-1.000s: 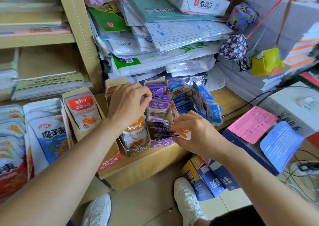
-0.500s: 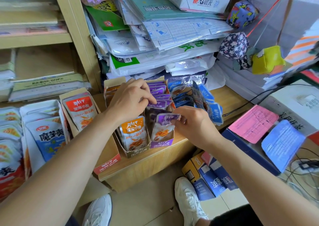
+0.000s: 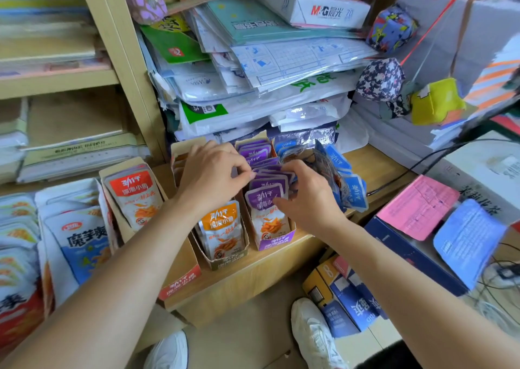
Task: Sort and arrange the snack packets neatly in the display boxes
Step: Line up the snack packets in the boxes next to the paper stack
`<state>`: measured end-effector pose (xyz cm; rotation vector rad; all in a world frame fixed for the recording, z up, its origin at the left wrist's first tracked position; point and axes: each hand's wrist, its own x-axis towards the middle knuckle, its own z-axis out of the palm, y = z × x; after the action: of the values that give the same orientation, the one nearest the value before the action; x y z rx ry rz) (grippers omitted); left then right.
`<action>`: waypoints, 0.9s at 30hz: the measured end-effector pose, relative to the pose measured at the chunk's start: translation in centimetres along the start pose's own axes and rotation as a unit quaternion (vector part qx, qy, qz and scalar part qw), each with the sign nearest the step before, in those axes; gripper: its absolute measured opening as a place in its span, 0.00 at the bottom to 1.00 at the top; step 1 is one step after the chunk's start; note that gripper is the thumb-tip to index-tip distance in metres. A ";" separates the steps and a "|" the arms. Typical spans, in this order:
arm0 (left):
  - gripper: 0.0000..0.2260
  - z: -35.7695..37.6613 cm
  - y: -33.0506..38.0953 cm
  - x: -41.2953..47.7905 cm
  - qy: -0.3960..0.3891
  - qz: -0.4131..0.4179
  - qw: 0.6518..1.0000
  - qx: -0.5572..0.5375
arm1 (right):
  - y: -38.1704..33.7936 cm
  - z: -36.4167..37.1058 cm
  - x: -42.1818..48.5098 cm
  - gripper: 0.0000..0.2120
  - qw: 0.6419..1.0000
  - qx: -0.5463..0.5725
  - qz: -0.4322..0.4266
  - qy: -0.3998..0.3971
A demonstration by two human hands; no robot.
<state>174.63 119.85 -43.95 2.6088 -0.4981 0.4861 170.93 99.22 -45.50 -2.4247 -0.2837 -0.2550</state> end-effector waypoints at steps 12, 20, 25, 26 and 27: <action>0.10 0.3 0.6 -0.7 0.032 -0.052 0.998 0.015 | -1.3 -0.2 -1.7 0.24 0.984 0.167 0.064 0.023; 0.09 -0.1 0.7 -1.0 0.028 -0.067 0.994 0.076 | -0.9 0.2 -0.8 0.28 0.998 0.055 0.035 -0.021; 0.08 -0.7 0.1 -1.0 0.036 -0.017 0.997 0.072 | -1.2 0.0 -1.0 0.32 0.999 0.031 0.031 0.004; 0.08 -0.9 -0.2 -1.0 0.040 -0.012 0.996 0.075 | -1.1 -0.2 -1.0 0.32 0.999 0.024 0.033 0.001; 0.08 -1.1 -0.4 -1.1 0.043 -0.012 0.996 0.078 | -1.0 -0.2 -1.0 0.31 0.999 0.029 0.039 -0.009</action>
<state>173.58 121.01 -43.61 2.7245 -0.4149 0.6518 169.64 99.66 -44.98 -2.3768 -0.2001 -0.1873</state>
